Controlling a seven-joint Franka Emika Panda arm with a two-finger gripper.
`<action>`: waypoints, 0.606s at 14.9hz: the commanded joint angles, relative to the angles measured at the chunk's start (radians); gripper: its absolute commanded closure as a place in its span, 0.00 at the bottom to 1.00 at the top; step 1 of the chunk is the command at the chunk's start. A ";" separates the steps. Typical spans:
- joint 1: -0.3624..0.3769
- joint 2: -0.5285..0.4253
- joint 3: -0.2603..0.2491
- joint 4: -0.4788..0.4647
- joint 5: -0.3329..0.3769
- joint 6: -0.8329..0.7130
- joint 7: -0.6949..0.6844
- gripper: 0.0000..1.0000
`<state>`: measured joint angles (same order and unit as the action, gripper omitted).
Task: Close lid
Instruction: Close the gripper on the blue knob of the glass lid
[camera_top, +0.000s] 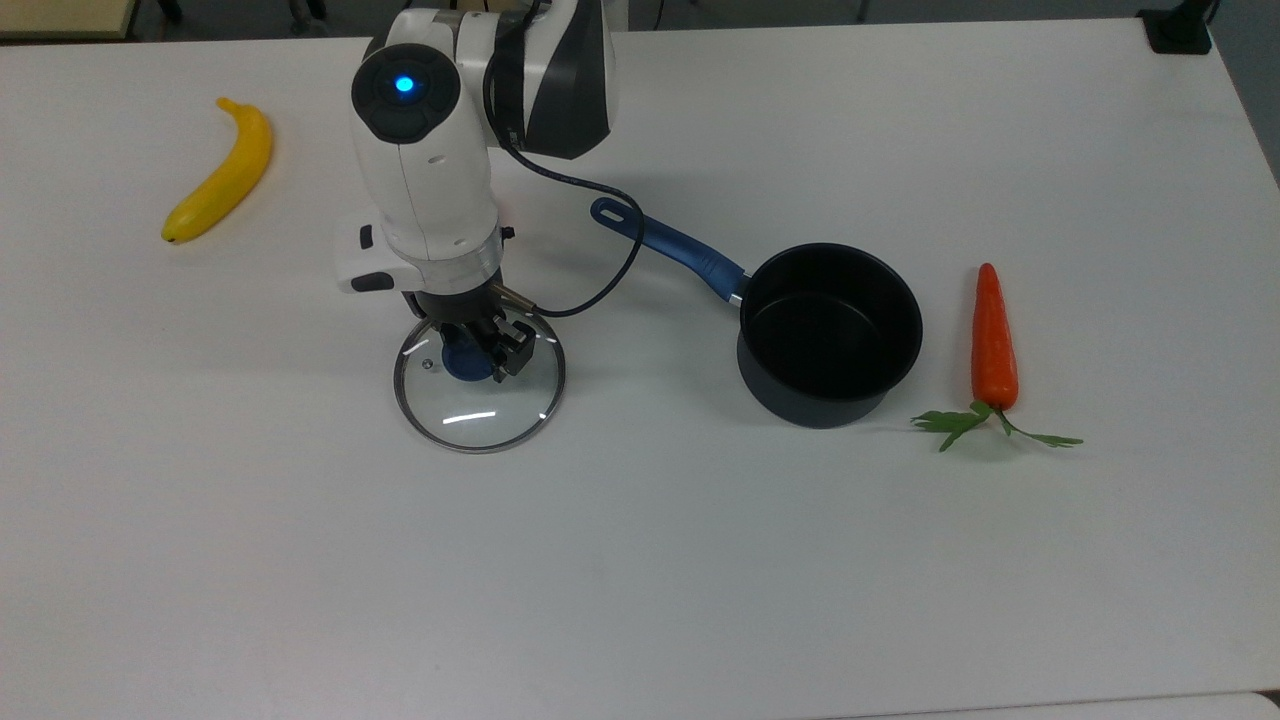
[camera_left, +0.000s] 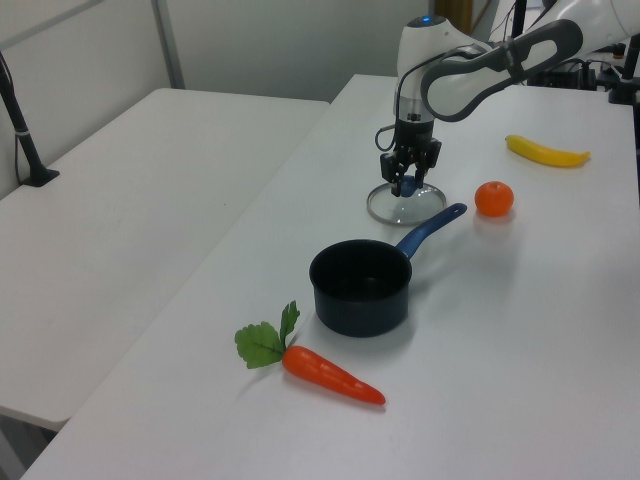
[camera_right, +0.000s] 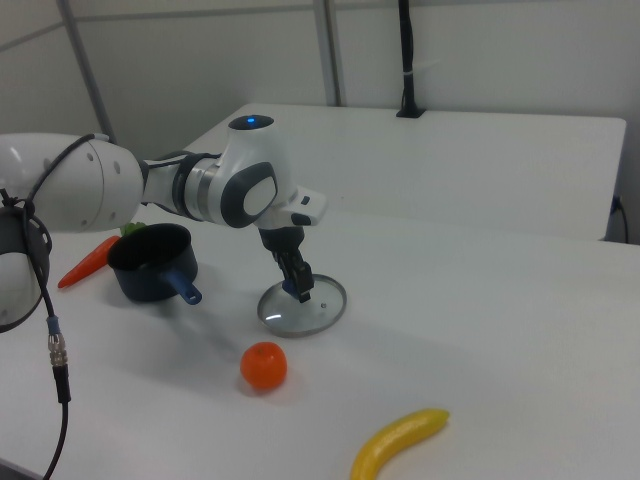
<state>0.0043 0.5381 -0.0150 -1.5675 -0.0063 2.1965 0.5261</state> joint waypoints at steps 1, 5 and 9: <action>-0.009 0.000 0.004 0.018 -0.021 0.019 0.055 0.66; -0.009 -0.024 0.004 0.040 -0.017 0.003 0.055 0.69; 0.005 -0.070 0.004 0.114 -0.003 -0.147 0.055 0.69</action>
<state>-0.0017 0.5223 -0.0141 -1.5079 -0.0064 2.1817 0.5578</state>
